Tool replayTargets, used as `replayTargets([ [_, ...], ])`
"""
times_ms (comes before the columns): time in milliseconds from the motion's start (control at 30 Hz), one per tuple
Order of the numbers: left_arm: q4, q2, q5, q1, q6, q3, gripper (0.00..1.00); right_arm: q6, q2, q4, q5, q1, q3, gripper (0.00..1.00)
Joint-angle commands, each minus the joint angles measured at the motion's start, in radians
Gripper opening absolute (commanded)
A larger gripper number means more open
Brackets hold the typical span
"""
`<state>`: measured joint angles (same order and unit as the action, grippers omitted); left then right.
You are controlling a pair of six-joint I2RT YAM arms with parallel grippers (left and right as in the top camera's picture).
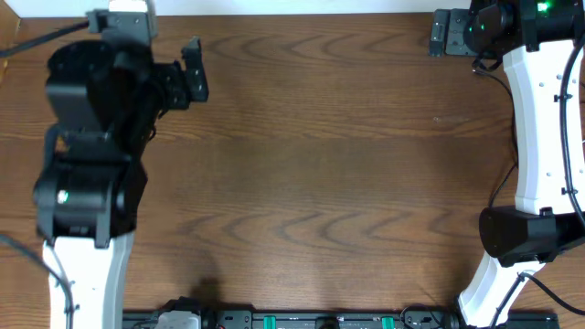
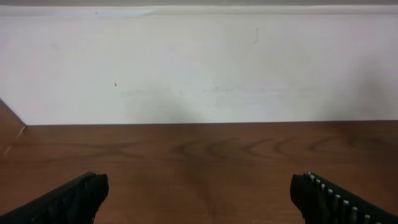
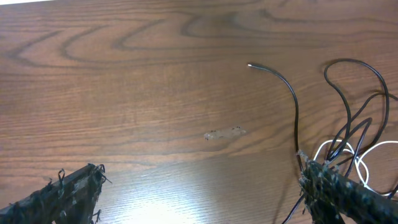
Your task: Untangle cables
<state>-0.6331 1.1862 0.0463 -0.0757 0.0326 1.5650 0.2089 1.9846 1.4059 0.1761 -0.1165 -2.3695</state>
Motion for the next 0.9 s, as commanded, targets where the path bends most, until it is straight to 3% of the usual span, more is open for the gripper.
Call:
replayTargets([
  [0,-0.027,-0.053,-0.002,0.001,-0.008,-0.004,0.99,0.014,-0.029,0.002,0.004,-0.005,-0.018,0.99],
  [433,-0.204,-0.265,-0.002,0.001,-0.009,-0.006,0.98,0.014,-0.029,0.002,0.004,-0.005,-0.018,0.99],
  [867,-0.245,-0.49,-0.006,0.01,-0.032,-0.12,0.99,0.014,-0.029,0.002,0.004,-0.006,-0.018,0.99],
])
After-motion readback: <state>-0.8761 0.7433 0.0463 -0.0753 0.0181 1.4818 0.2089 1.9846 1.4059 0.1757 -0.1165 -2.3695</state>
